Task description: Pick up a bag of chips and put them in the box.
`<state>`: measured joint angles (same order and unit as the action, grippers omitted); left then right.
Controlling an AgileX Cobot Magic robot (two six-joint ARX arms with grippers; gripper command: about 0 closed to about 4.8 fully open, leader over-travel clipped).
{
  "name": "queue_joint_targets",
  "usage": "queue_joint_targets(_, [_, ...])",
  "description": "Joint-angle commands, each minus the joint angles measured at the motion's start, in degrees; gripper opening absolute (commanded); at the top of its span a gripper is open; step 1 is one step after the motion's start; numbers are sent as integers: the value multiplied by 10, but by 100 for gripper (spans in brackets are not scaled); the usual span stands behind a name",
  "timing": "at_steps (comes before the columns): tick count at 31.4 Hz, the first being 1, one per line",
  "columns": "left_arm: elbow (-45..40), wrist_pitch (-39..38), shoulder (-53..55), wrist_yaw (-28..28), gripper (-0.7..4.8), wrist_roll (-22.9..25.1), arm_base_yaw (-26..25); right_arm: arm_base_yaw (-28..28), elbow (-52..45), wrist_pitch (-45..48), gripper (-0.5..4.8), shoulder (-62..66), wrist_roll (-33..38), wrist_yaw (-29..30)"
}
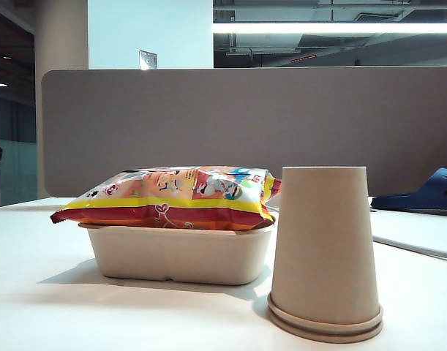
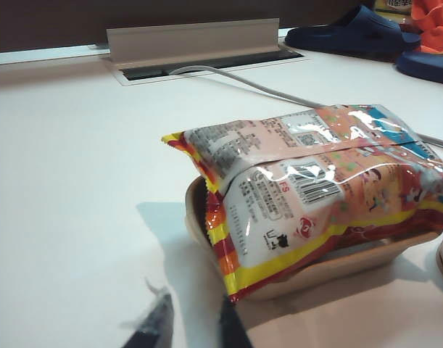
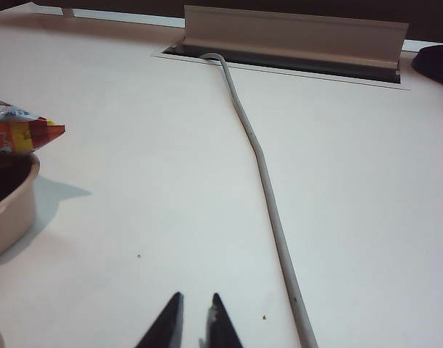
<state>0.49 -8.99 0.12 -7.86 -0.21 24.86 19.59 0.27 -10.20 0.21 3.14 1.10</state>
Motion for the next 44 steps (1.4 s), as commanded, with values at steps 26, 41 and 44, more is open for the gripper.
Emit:
queue_joint_targets(26, [0,-7,0,2,83,2,-177,-143,-1,6,50,0,-2,1])
queue_joint_targets(41, [0,-7,0,2,83,2,-196,-159,-1,6,50,0,-2,1])
queue_joint_targets(44, [0,-7,0,1,83,2,-199,-160,-1,6,50,0,-2,1])
